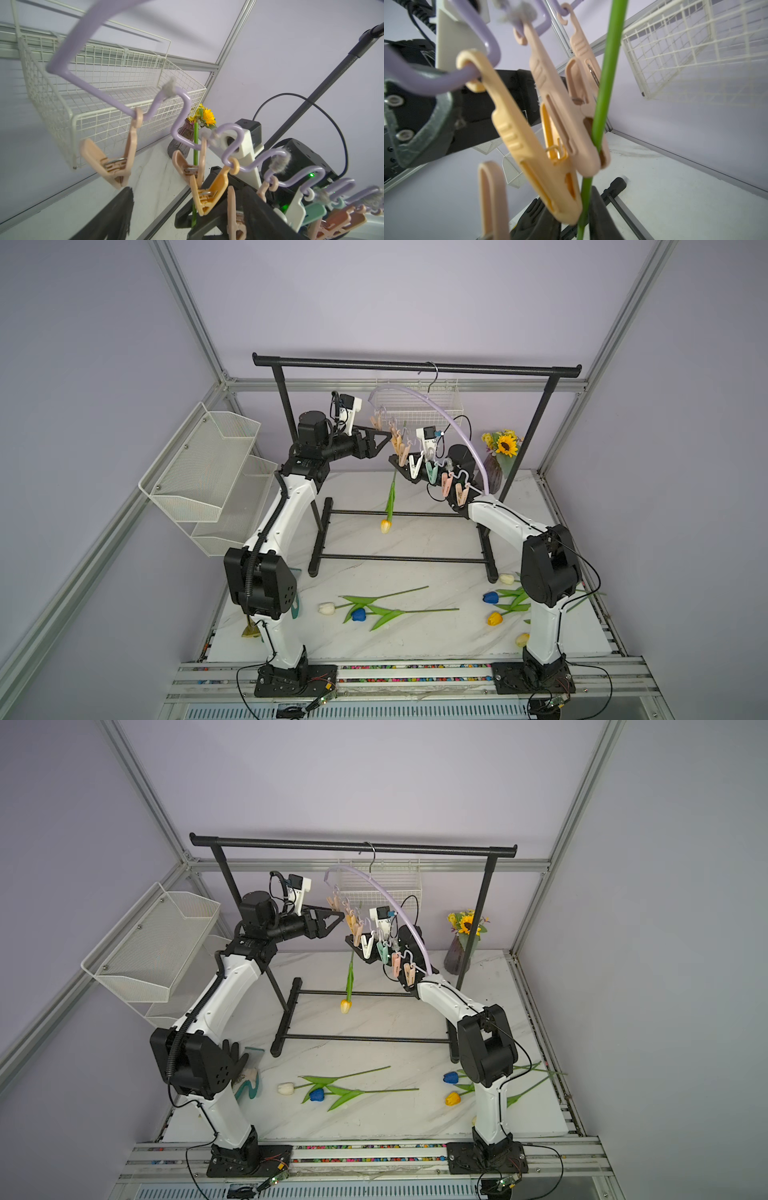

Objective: Dry the flowers on a clothes hanger
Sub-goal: Clamp the flower onto the hanger, then pick up the flower at the center of the board.

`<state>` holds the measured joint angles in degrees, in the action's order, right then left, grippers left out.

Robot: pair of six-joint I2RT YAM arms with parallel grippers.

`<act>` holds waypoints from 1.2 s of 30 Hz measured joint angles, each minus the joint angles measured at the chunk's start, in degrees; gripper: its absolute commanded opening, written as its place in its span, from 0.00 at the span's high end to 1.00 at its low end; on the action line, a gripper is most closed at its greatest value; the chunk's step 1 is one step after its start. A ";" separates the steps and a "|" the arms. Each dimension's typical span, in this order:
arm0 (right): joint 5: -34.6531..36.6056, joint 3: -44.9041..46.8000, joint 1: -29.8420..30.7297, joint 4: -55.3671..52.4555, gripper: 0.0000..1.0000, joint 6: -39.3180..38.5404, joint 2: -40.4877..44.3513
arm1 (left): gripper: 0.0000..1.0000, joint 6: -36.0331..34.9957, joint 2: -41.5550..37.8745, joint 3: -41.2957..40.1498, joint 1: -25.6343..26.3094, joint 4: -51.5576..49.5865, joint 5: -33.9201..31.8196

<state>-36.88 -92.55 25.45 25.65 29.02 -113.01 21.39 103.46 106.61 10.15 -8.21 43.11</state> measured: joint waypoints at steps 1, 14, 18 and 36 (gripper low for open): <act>0.20 0.55 -0.07 -0.04 0.69 -0.15 0.20 | 0.18 -0.02 -0.70 -0.50 0.00 -0.20 -0.46; 4.20 9.79 -0.72 -3.48 0.42 -4.68 5.95 | 0.23 -1.05 -9.14 -10.29 0.00 -7.08 -5.64; 6.49 13.73 -1.01 -4.17 0.34 -6.58 10.05 | 0.23 -1.01 -12.90 -15.39 0.00 -7.58 -5.88; 17.75 30.29 -1.46 -16.65 0.32 -8.98 27.89 | 0.32 0.76 -30.18 -33.09 5.84 -12.57 -15.04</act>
<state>-19.14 -62.26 23.99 8.99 20.03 -85.12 22.15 73.28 73.52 15.99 -20.78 28.08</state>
